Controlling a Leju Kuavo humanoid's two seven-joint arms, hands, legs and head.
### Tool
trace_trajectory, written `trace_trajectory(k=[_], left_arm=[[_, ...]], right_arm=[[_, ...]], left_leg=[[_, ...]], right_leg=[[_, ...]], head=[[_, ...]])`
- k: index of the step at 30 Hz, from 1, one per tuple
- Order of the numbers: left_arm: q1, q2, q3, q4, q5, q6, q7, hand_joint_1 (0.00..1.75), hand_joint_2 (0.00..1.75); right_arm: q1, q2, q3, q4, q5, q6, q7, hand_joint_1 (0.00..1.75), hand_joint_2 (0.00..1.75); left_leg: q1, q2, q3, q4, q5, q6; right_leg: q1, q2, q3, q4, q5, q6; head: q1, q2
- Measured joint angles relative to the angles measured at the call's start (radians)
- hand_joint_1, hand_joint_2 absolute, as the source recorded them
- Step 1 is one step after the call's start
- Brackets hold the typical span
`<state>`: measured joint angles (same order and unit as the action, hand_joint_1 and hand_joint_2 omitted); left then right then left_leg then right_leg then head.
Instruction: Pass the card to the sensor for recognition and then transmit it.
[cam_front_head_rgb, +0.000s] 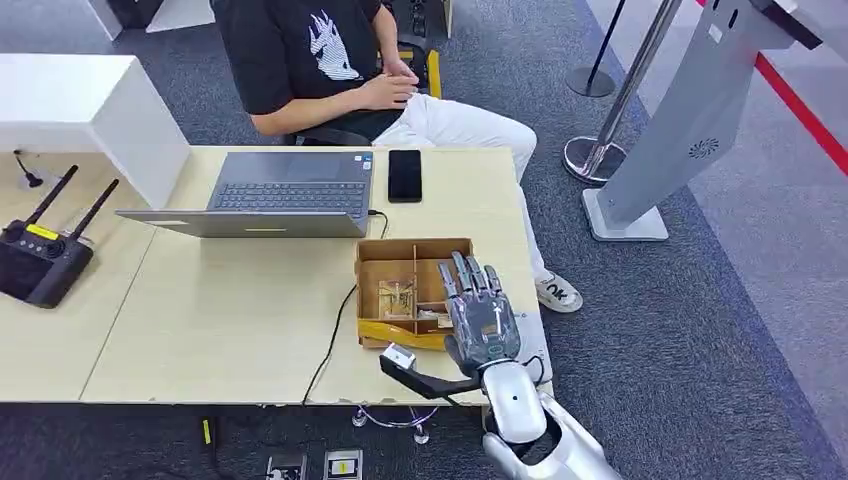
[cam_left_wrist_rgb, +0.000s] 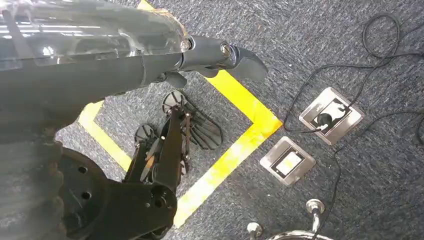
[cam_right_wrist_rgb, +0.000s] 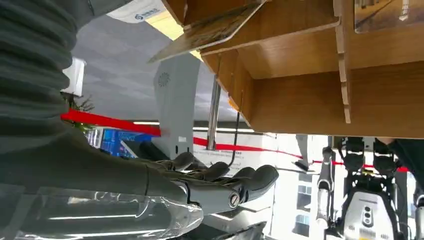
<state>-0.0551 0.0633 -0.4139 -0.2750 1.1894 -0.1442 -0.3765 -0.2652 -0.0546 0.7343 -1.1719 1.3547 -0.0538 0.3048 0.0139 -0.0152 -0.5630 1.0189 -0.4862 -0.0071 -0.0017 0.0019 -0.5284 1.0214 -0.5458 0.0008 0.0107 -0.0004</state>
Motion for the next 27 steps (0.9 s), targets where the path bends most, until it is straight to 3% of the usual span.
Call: trace_trajectory(k=[27], left_arm=[[0.000, -0.001, 0.029, 0.000, -0.014, 0.000, 0.000, 0.00, 1.75]], right_arm=[[-0.015, 0.027, -0.024, 0.058, -0.084, 0.005, -0.011, 0.00, 1.75]], left_leg=[[0.000, 0.000, 0.000, 0.000, 0.000, 0.000]], right_leg=[[0.000, 0.000, 0.000, 0.000, 0.000, 0.000]], head=[[0.000, 0.000]])
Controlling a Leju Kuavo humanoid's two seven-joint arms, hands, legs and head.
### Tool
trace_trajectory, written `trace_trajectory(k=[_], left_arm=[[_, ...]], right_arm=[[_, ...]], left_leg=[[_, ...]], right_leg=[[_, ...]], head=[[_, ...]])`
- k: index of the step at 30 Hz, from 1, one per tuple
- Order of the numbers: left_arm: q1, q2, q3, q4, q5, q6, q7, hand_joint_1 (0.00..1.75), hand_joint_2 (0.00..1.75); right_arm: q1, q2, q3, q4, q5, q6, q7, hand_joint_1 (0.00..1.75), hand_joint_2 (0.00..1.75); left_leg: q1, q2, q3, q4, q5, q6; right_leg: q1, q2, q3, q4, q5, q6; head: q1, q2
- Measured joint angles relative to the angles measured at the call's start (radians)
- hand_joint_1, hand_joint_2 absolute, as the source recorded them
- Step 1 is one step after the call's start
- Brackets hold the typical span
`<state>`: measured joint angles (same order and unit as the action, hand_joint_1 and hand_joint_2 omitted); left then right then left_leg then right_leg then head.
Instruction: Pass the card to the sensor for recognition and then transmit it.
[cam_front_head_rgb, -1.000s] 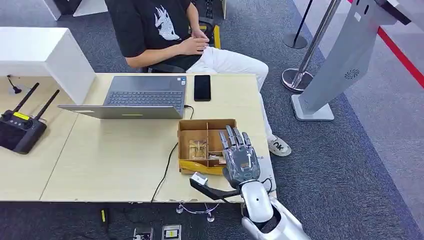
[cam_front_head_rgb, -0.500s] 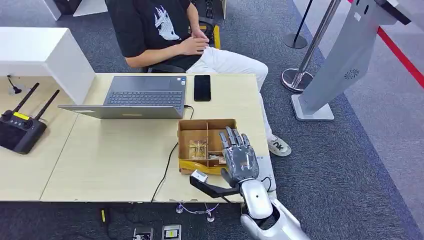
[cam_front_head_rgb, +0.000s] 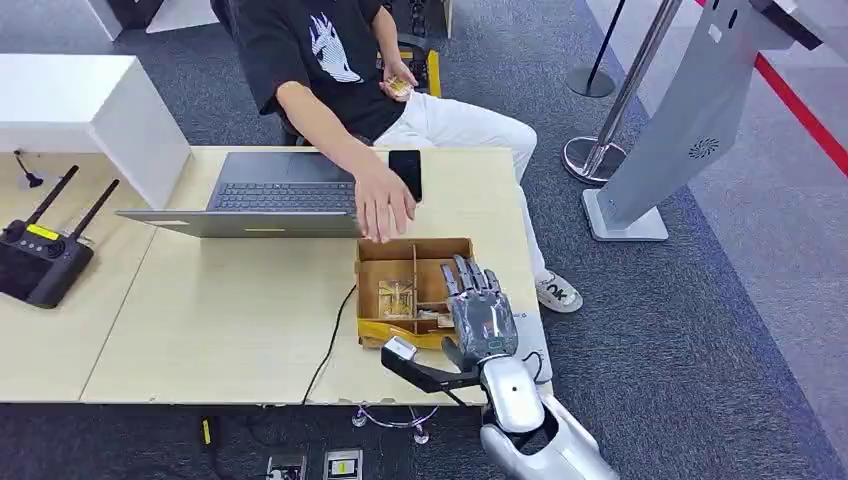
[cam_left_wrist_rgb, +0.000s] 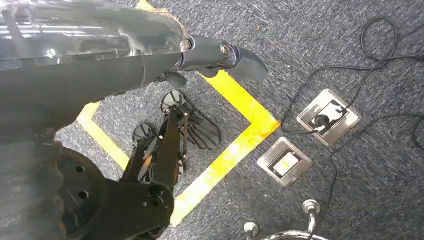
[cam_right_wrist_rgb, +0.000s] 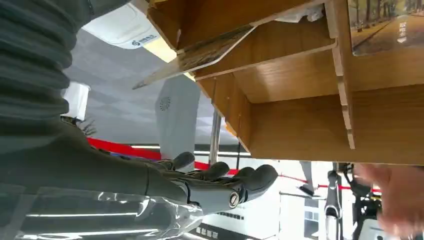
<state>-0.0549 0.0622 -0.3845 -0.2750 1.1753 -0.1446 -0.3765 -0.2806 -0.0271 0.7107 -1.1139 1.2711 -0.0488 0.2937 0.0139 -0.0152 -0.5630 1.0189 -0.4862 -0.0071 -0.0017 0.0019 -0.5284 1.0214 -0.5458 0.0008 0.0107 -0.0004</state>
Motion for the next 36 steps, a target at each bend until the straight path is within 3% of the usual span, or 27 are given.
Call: trace_trajectory(k=[15, 16, 17, 18, 19, 20, 36], left_arm=[[0.001, -0.002, 0.020, 0.000, -0.031, -0.012, 0.000, 0.00, 1.75], [0.001, -0.002, 0.020, 0.000, -0.032, -0.013, 0.000, 0.00, 1.75], [0.001, -0.002, 0.021, 0.000, -0.034, -0.013, 0.000, 0.00, 1.75], [0.001, -0.002, 0.022, 0.000, -0.035, -0.014, 0.000, 0.00, 1.75], [0.001, -0.002, 0.022, 0.000, -0.037, -0.014, 0.000, 0.00, 1.75], [0.001, -0.002, 0.024, 0.000, -0.038, -0.014, 0.000, 0.00, 1.75], [0.002, -0.002, 0.038, 0.000, -0.057, -0.021, 0.000, 0.00, 1.75]], right_arm=[[-0.003, -0.009, -0.024, 0.006, 0.013, 0.017, 0.046, 0.00, 1.75], [-0.003, -0.009, -0.025, 0.006, 0.013, 0.017, 0.049, 0.07, 1.75], [-0.003, -0.010, -0.026, 0.006, 0.013, 0.017, 0.050, 0.45, 1.75], [-0.003, -0.011, -0.027, 0.006, 0.013, 0.018, 0.050, 0.45, 1.75], [-0.003, -0.011, -0.029, 0.006, 0.013, 0.019, 0.051, 1.57, 1.75], [-0.003, -0.012, -0.030, 0.005, 0.013, 0.019, 0.051, 1.75, 1.75], [0.000, -0.018, -0.031, -0.005, -0.010, 0.020, 0.024, 1.75, 1.75]], left_leg=[[0.000, 0.000, 0.000, 0.000, 0.000, 0.000], [0.000, 0.000, 0.000, 0.000, 0.000, 0.000], [0.000, 0.000, 0.000, 0.000, 0.000, 0.000], [0.000, 0.000, 0.000, 0.000, 0.000, 0.000], [0.000, 0.000, 0.000, 0.000, 0.000, 0.000], [0.000, 0.000, 0.000, 0.000, 0.000, 0.000], [0.000, 0.000, 0.000, 0.000, 0.000, 0.000]], right_leg=[[0.000, 0.000, 0.000, 0.000, 0.000, 0.000], [0.000, 0.000, 0.000, 0.000, 0.000, 0.000], [0.000, 0.000, 0.000, 0.000, 0.000, 0.000], [0.000, 0.000, 0.000, 0.000, 0.000, 0.000], [0.000, 0.000, 0.000, 0.000, 0.000, 0.000], [0.000, 0.000, 0.000, 0.000, 0.000, 0.000], [0.000, 0.000, 0.000, 0.000, 0.000, 0.000]], head=[[0.000, 0.000], [0.000, 0.000], [0.000, 0.000], [0.000, 0.000], [0.000, 0.000], [0.000, 0.000], [0.000, 0.000]])
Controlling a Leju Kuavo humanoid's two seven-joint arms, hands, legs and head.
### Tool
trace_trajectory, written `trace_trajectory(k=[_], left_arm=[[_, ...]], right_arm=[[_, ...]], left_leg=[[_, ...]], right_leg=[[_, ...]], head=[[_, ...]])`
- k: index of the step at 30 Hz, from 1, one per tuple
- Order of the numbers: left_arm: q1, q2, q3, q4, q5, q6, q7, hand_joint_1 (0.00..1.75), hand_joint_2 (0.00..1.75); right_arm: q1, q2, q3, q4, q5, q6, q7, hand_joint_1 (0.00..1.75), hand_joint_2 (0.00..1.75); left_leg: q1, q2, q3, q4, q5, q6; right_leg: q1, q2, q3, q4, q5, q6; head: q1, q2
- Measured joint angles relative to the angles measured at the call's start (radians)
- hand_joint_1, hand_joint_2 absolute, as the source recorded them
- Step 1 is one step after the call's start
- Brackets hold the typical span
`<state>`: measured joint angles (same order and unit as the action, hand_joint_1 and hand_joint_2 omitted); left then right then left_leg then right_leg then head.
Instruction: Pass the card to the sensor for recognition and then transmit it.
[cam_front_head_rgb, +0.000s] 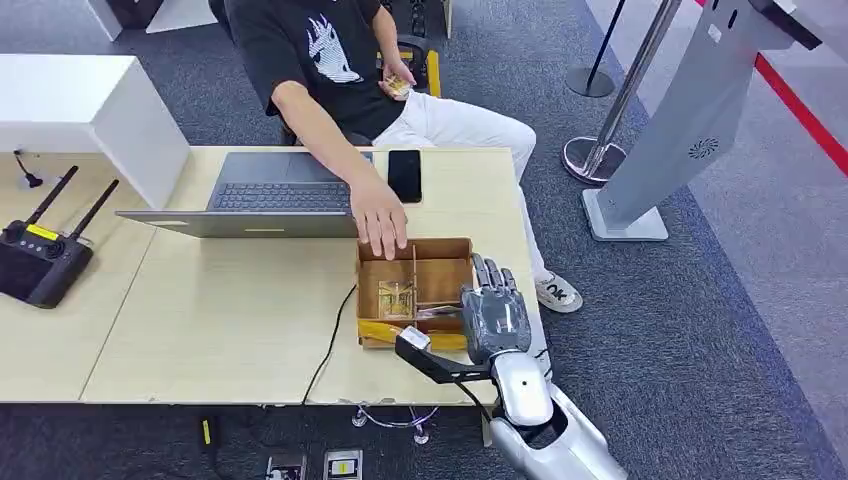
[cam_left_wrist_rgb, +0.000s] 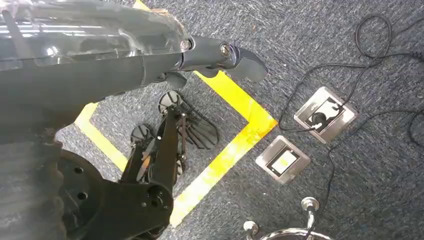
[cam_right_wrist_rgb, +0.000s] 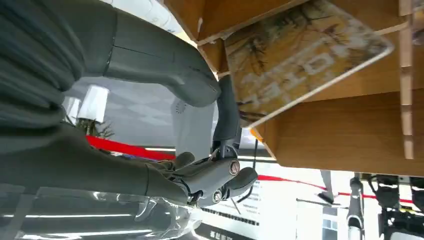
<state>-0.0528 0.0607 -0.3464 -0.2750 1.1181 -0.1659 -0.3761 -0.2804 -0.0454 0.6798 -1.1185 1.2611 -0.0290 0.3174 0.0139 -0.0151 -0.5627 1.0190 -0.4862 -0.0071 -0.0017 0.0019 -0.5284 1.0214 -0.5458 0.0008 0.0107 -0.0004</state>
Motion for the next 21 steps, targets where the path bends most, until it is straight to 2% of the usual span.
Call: trace_trajectory(k=[11, 12, 13, 21], left_arm=[[0.000, 0.000, 0.008, 0.000, -0.015, -0.003, 0.000, 0.00, 1.75], [0.000, 0.000, 0.010, 0.000, -0.015, -0.004, 0.000, 0.00, 1.75], [0.000, 0.000, 0.013, 0.000, -0.016, -0.005, 0.000, 0.00, 1.75], [0.001, 0.000, 0.024, 0.000, -0.027, -0.010, 0.000, 0.00, 1.75]], right_arm=[[0.018, 0.001, 0.005, -0.116, -0.021, 0.010, -0.026, 1.75, 1.75], [0.018, 0.000, 0.006, -0.130, -0.023, 0.011, -0.026, 0.31, 1.75], [0.019, 0.000, 0.006, -0.142, -0.023, 0.012, -0.026, 0.00, 1.75], [0.020, -0.009, 0.006, -0.225, -0.023, 0.020, -0.022, 0.00, 1.75]], left_leg=[[0.000, 0.000, 0.000, 0.000, 0.000, 0.000], [0.000, 0.000, 0.000, 0.000, 0.000, 0.000], [0.000, 0.000, 0.000, 0.000, 0.000, 0.000], [0.000, 0.000, 0.000, 0.000, 0.000, 0.000]], right_leg=[[0.000, 0.000, 0.000, 0.000, 0.000, 0.000], [0.000, 0.000, 0.000, 0.000, 0.000, 0.000], [0.000, 0.000, 0.000, 0.000, 0.000, 0.000], [0.000, 0.000, 0.000, 0.000, 0.000, 0.000]], head=[[0.000, 0.000], [0.000, 0.000], [0.000, 0.000], [0.000, 0.000]])
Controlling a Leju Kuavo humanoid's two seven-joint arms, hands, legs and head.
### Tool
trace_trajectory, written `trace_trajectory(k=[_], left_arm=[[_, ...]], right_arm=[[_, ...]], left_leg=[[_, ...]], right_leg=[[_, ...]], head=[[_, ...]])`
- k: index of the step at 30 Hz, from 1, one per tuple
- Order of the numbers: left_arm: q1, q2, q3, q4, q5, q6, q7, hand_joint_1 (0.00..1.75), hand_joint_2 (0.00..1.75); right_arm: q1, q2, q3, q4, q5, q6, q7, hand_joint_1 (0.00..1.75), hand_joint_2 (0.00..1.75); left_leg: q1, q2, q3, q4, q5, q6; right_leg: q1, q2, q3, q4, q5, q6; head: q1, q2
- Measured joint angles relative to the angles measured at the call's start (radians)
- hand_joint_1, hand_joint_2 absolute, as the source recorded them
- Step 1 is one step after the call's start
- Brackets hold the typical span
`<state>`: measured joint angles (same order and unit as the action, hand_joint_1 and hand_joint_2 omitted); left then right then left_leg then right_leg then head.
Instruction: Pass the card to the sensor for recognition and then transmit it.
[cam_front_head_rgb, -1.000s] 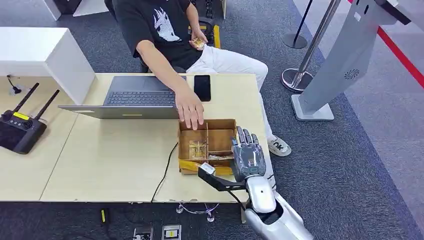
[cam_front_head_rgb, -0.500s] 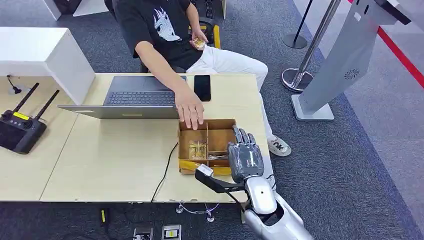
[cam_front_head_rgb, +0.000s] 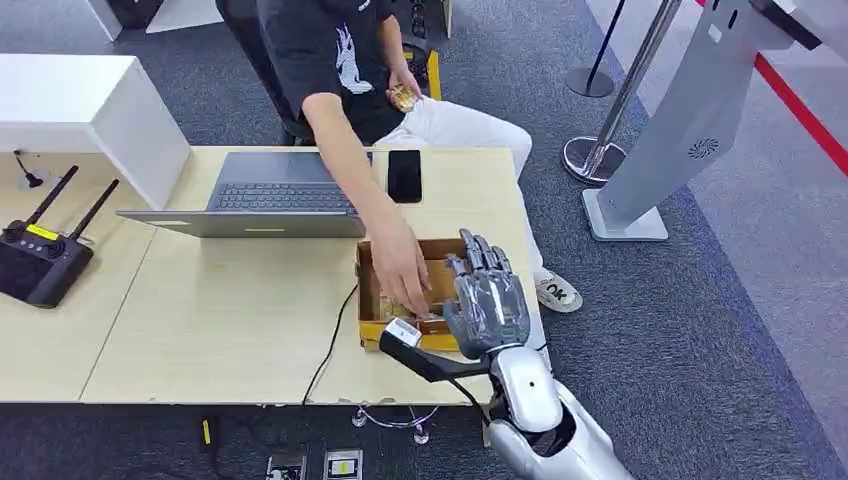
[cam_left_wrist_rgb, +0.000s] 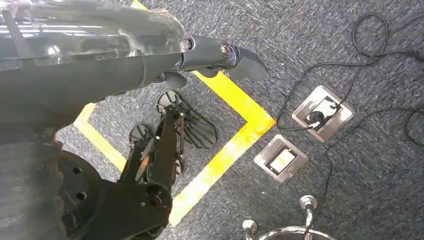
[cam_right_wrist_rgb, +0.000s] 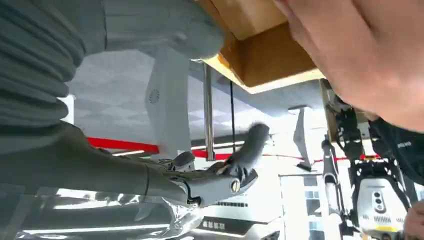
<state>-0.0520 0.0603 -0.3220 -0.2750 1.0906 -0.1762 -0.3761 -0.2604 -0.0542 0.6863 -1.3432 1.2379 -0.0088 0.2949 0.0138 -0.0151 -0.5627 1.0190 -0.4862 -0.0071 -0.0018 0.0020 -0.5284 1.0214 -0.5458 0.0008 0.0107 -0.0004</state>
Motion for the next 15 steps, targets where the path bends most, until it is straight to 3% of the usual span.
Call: trace_trajectory(k=[15], left_arm=[[0.000, -0.002, 0.014, 0.000, -0.014, 0.000, 0.000, 0.00, 1.75]], right_arm=[[0.030, -0.019, -0.008, -0.026, 0.033, 0.005, 0.052, 0.00, 1.75]], left_leg=[[0.000, 0.000, 0.000, 0.000, 0.000, 0.000]], right_leg=[[0.000, 0.000, 0.000, 0.000, 0.000, 0.000]], head=[[0.000, 0.000]])
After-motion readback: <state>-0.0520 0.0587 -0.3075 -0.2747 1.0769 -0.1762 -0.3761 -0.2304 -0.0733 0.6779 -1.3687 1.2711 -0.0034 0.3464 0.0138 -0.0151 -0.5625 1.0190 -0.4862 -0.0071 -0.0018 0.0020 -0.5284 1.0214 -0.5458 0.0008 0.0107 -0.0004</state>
